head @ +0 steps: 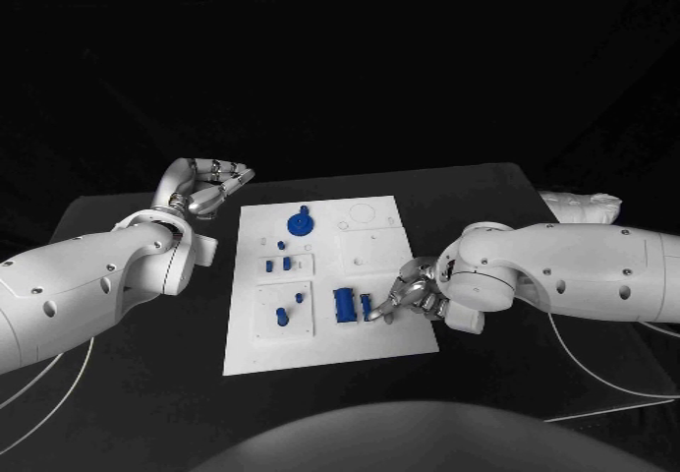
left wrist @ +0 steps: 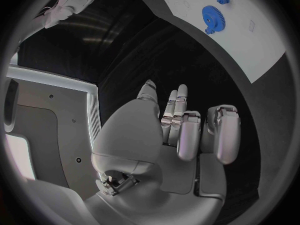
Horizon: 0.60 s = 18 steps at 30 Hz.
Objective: Assemble the parts on the task board
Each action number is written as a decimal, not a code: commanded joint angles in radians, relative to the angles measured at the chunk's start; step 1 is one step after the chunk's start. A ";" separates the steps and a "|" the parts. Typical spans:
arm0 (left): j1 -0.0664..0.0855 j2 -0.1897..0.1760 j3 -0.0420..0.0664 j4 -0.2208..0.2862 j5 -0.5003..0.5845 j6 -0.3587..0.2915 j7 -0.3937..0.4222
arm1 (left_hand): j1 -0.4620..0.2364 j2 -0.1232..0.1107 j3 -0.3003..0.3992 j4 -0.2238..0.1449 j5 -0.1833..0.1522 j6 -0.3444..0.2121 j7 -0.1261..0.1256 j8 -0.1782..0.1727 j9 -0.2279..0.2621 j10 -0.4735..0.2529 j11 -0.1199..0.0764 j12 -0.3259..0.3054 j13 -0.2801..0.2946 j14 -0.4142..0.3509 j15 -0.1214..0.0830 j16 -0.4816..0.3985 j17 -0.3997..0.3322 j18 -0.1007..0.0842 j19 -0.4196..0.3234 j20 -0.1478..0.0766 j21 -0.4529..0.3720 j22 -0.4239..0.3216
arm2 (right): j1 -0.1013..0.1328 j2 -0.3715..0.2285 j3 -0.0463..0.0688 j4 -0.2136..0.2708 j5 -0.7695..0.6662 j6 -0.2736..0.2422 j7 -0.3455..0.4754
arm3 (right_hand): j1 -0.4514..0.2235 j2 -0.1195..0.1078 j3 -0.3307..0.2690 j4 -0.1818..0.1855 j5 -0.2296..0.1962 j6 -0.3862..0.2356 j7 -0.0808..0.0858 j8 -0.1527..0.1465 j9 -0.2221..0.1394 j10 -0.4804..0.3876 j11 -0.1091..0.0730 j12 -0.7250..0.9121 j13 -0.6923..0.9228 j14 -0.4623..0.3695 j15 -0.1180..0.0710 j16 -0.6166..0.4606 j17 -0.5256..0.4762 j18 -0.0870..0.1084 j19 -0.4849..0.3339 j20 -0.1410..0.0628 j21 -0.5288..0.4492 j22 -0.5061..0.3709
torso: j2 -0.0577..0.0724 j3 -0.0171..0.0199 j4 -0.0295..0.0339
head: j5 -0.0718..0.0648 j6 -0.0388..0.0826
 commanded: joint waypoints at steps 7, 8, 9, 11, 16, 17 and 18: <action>0.000 0.003 0.001 0.000 -0.003 0.012 0.007 | 0.003 0.008 -0.004 0.001 0.005 0.007 -0.003 0.005 0.002 0.004 -0.005 0.001 0.001 0.084 0.003 -0.001 0.214 -0.008 0.062 0.004 -0.003 0.244 | -0.002 -0.009 0.000 0.006 -0.001 -0.015 0.030 | 0.008 0.008 0.001 -0.001 0.000 0.011 -0.007 0.002 0.010 0.106 -0.010 0.003 0.263 0.102 -0.007 0.004 0.263 -0.007 0.105 -0.005 0.004 0.263 | 0.000 0.0008 -0.0009 | -0.002 0.000; 0.000 0.003 0.001 0.000 -0.003 0.012 0.007 | 0.003 0.008 -0.004 0.001 0.005 0.007 -0.003 0.005 0.002 0.004 -0.005 0.001 0.001 0.084 0.003 -0.001 0.214 -0.008 0.062 0.004 -0.003 0.244 | -0.002 -0.010 0.000 0.006 -0.001 -0.018 0.034 | 0.008 0.011 0.001 0.000 0.000 0.013 -0.008 0.005 0.013 0.106 -0.010 0.003 0.263 0.102 -0.008 0.004 0.263 -0.007 0.105 -0.006 0.004 0.263 | 0.000 0.0005 -0.0008 | -0.001 0.000; 0.000 0.003 0.001 0.000 -0.003 0.012 0.007 | 0.003 0.008 -0.004 0.001 0.005 0.007 -0.003 0.005 0.002 0.004 -0.005 0.001 0.001 0.084 0.003 -0.001 0.214 -0.008 0.062 0.004 -0.003 0.244 | -0.003 -0.011 0.000 0.007 -0.001 -0.020 0.036 | 0.008 0.012 0.001 0.001 0.000 0.015 -0.009 0.008 0.017 0.106 -0.011 0.003 0.263 0.102 -0.008 0.004 0.263 -0.007 0.105 -0.006 0.004 0.263 | 0.000 0.0006 -0.0008 | -0.001 0.000; 0.000 0.003 0.001 -0.001 -0.003 0.012 0.007 | 0.003 0.008 -0.004 0.001 0.005 0.007 -0.003 0.005 0.002 0.004 -0.005 0.001 0.001 0.084 0.003 -0.001 0.214 -0.008 0.062 0.004 -0.003 0.244 | -0.003 -0.011 0.000 0.008 -0.001 -0.020 0.037 | 0.009 0.014 0.000 0.000 0.000 0.018 -0.012 0.016 0.029 0.106 -0.013 0.003 0.263 0.102 -0.010 0.004 0.263 -0.007 0.105 -0.007 0.004 0.263 | 0.000 0.0003 -0.0007 | -0.002 0.000; 0.000 0.004 0.001 -0.001 -0.004 0.013 0.007 | 0.003 0.008 -0.004 0.001 0.005 0.007 -0.003 0.005 0.002 0.004 -0.005 0.001 0.001 0.084 0.003 -0.001 0.214 -0.008 0.062 0.004 -0.003 0.244 | -0.007 -0.004 0.000 0.005 -0.002 -0.017 0.035 | 0.007 0.016 -0.005 0.002 -0.001 0.014 -0.015 0.036 0.061 0.106 -0.017 0.003 0.263 0.102 -0.013 0.004 0.263 -0.007 0.105 -0.010 0.004 0.263 | 0.000 0.0002 0.0001 | -0.002 0.000; 0.000 0.004 0.001 -0.001 -0.004 0.013 0.007 | 0.003 0.008 -0.004 0.001 0.005 0.007 -0.003 0.005 0.002 0.004 -0.005 0.001 0.001 0.084 0.003 -0.001 0.214 -0.008 0.062 0.004 -0.003 0.244 | -0.009 -0.002 0.000 0.004 -0.003 -0.017 0.035 | 0.006 0.016 -0.005 0.002 -0.001 0.014 -0.015 0.038 0.064 0.106 -0.017 0.003 0.263 0.102 -0.013 0.004 0.263 -0.007 0.105 -0.010 0.004 0.263 | 0.000 0.0001 0.0003 | -0.003 0.000; 0.000 0.004 0.001 -0.001 -0.004 0.013 0.007 | 0.003 0.008 -0.004 0.001 0.005 0.007 -0.003 0.005 0.002 0.004 -0.005 0.001 0.001 0.084 0.003 -0.001 0.214 -0.008 0.062 0.004 -0.003 0.244 | -0.010 0.000 -0.001 0.002 -0.005 -0.017 0.034 | 0.005 0.017 -0.006 0.003 -0.002 0.013 -0.015 0.039 0.067 0.106 -0.017 0.003 0.263 0.102 -0.014 0.004 0.263 -0.007 0.105 -0.011 0.004 0.263 | 0.000 0.0002 0.0003 | -0.001 0.000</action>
